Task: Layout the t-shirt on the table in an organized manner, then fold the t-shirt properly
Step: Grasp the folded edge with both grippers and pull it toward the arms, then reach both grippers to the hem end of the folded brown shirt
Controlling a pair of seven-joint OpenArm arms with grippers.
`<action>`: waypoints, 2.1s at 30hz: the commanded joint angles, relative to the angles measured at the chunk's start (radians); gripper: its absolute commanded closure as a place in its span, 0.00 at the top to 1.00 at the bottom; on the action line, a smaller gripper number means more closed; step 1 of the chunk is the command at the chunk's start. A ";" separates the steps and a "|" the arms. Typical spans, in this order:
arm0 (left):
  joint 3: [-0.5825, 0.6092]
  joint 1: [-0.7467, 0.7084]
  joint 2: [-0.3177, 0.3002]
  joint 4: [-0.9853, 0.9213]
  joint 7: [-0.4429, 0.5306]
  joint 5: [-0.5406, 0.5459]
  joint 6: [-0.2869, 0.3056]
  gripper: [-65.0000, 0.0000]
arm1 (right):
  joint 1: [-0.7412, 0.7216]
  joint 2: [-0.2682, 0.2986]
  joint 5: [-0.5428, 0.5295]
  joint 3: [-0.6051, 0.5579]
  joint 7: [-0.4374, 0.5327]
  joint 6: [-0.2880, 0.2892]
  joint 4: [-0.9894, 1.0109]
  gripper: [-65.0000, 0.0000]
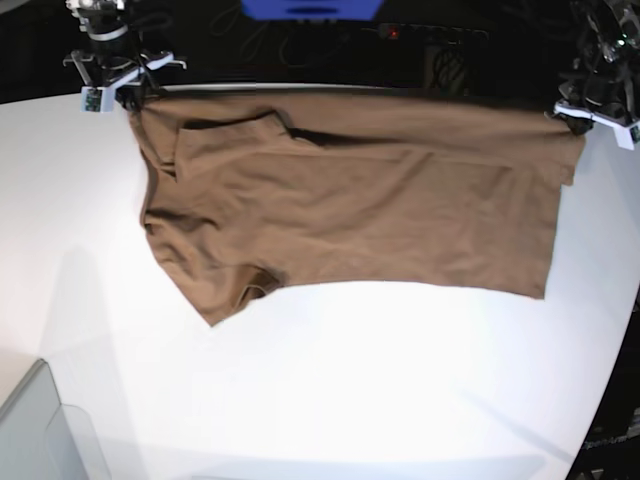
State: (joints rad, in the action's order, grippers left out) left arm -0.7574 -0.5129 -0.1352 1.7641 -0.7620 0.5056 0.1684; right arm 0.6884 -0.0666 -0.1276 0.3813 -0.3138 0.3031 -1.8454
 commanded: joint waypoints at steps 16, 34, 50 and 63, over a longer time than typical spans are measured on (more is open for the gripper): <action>0.003 0.027 -0.008 -0.092 0.020 0.003 0.001 0.00 | 0.012 0.003 -0.005 -0.003 0.015 0.001 -0.017 0.11; -0.023 0.021 -0.008 0.050 0.016 0.006 -0.008 0.39 | 0.001 -0.063 -0.007 0.071 0.025 0.001 -0.116 0.58; -0.172 0.162 0.016 0.076 0.016 -0.002 0.000 0.46 | -0.497 0.153 -0.001 -0.164 -0.264 0.001 -0.089 0.66; -0.172 0.211 -0.048 0.069 0.017 -0.003 0.000 0.50 | -1.056 0.184 -0.002 -0.310 -0.396 0.001 0.591 0.65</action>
State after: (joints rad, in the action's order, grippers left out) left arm -0.9241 -0.3035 -0.1696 1.8194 -0.7658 0.4934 0.1658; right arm -0.3443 0.1135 -0.1223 0.0696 -0.7181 0.3023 -1.2343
